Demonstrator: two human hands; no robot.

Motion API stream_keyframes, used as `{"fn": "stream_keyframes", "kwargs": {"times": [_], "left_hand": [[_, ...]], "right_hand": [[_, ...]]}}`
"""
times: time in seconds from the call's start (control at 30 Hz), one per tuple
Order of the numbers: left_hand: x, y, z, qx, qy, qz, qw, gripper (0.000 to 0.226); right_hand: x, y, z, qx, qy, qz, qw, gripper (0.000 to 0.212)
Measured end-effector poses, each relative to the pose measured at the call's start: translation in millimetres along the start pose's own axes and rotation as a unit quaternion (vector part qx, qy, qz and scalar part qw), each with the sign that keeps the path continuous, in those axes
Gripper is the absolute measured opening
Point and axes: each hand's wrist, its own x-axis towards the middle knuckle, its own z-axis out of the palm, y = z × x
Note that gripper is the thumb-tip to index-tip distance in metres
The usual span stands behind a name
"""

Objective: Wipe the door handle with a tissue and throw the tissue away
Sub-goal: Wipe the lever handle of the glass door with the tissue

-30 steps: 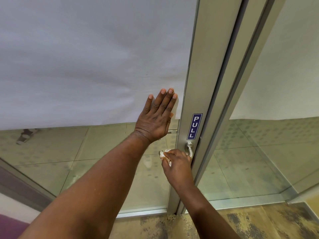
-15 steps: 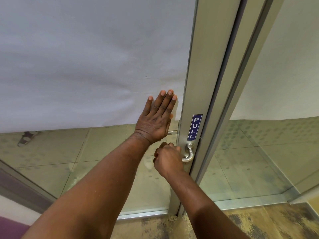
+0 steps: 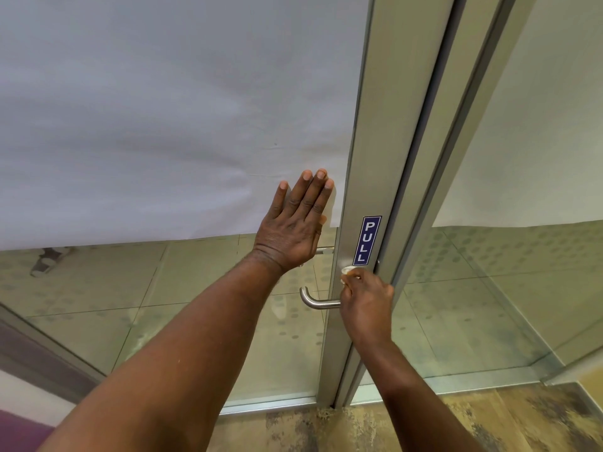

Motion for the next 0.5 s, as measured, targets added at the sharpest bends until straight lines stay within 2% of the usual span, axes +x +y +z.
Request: {"fn": "stream_keyframes", "kwargs": {"times": [0.17, 0.37, 0.5], "left_hand": [[-0.6, 0.3, -0.6, 0.002, -0.005, -0.001, 1.000, 0.070], [0.1, 0.2, -1.3, 0.000, -0.012, 0.000, 1.000, 0.071], [0.1, 0.0, -1.8, 0.001, -0.016, -0.001, 1.000, 0.071]], "right_hand": [[12.2, 14.6, -2.3, 0.000, -0.015, 0.014, 1.000, 0.027], [8.7, 27.4, 3.2, 0.076, 0.052, 0.046, 0.995, 0.026], [5.8, 29.3, 5.3, 0.162, 0.067, 0.131, 0.976, 0.025]]}}
